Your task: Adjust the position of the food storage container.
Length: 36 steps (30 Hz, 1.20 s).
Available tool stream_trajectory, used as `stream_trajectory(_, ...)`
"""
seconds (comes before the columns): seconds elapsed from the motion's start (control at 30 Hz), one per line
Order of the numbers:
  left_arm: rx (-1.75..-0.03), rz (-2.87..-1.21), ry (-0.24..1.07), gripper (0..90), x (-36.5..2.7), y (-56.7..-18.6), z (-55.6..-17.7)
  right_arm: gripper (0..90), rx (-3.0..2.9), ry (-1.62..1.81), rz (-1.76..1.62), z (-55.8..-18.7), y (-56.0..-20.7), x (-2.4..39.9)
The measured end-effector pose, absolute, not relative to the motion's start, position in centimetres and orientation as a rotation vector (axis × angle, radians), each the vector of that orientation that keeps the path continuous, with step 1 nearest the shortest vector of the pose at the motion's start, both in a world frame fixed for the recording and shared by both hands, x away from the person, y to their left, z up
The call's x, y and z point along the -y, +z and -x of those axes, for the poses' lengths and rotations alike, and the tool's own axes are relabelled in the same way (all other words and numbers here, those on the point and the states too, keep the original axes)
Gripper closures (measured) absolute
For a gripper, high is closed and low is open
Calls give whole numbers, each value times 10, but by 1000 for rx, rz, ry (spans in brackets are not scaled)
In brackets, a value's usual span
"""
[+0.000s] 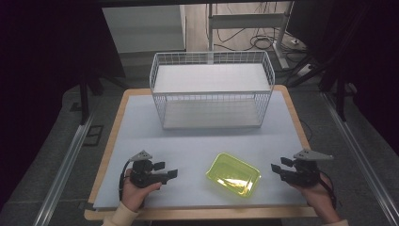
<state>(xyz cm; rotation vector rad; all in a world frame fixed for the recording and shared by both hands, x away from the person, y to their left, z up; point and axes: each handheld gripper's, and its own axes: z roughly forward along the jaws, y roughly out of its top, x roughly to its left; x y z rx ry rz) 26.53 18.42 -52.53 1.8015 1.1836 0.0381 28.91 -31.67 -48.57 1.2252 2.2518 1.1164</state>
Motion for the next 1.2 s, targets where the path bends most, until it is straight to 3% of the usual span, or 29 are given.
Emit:
stream_trajectory(0.03,-1184,-1802,39,236,-184,-525,-265,618,-2273,1126,-1201,-288,-484,316)
stream_trajectory(0.13,-1185,-1802,39,236,-184,-525,-265,757,-2265,1130,-1184,-286,-480,316)
stream_trajectory(0.37,-1183,-1805,37,236,-183,-526,-265,876,-2275,1167,-1140,-281,-471,314)
stream_trajectory(0.73,-1184,-1809,35,236,-183,-526,-266,894,-2338,1247,-1070,-270,-461,295)
stream_trajectory(1.2,-1186,-1814,31,236,-183,-527,-266,894,-2520,1295,-864,-239,-460,237)
